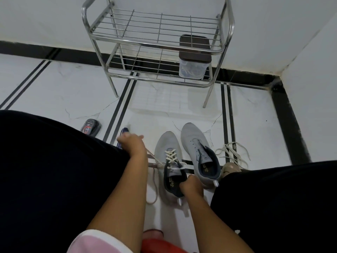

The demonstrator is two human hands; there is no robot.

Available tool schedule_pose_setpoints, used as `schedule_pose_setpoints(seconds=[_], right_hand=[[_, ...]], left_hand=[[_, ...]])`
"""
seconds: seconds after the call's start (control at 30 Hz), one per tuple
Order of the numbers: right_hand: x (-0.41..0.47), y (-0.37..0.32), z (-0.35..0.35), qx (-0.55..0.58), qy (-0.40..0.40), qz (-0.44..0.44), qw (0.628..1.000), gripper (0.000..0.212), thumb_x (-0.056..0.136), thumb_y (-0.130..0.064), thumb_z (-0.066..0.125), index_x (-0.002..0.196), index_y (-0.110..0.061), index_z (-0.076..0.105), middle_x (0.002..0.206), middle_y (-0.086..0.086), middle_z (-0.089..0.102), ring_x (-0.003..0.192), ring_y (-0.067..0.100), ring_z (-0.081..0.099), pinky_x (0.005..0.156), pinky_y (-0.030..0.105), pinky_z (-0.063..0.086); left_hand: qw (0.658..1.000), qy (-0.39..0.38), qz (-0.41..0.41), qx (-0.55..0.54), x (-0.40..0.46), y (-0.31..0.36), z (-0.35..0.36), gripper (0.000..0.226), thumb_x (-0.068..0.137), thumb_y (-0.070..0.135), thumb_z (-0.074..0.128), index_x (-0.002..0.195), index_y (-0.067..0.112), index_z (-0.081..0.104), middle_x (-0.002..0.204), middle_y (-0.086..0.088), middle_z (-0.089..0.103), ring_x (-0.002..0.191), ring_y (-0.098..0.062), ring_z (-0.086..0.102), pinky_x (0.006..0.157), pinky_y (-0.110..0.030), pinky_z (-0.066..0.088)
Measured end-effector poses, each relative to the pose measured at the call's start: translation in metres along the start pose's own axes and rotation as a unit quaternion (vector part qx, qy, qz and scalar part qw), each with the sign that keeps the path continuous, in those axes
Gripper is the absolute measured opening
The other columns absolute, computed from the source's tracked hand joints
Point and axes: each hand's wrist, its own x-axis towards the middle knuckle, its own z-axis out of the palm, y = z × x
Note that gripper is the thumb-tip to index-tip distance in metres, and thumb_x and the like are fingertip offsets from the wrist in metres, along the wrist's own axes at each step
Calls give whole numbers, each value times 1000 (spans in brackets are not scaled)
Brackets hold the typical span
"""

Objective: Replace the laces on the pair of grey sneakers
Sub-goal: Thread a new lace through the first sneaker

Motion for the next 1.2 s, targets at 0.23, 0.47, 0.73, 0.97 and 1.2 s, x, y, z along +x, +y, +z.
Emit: schedule_pose_setpoints(seconds=[0.23,0.47,0.73,0.97,1.2], right_hand=[[5,-12,-2,11,-22,12,1000,33,90,-19,52,122,-14,58,125,11,59,113,31,58,79,32,46],[8,-18,1,11,92,-106,990,30,94,-20,46,122,-20,59,124,8,55,110,30,56,79,32,45],[15,-22,-1,38,111,-83,990,22,96,-21,50,108,-18,68,108,9,67,98,30,63,68,28,44],[15,-22,-3,40,89,-96,991,25,96,-21,48,111,-18,68,109,9,67,99,31,62,67,26,40],[18,-22,-5,28,63,-111,991,24,95,-22,50,112,-17,66,114,10,65,104,32,60,71,27,39]], left_hand=[[790,-264,201,516,-10,-20,4,30,96,32,41,101,12,64,106,-10,65,101,-30,59,80,-34,45],[716,-325,88,612,-22,-96,-23,27,95,25,44,108,8,62,116,-15,63,107,-32,59,86,-35,47],[783,-249,-44,569,-13,-97,-25,34,97,16,41,124,3,58,126,-18,59,117,-34,56,94,-35,46],[792,-194,93,571,-13,-95,-16,33,93,26,47,125,23,58,133,-9,50,119,-33,48,93,-39,43],[742,-262,79,612,-16,-82,0,36,94,33,45,118,15,64,129,-12,55,122,-33,48,95,-37,47]])
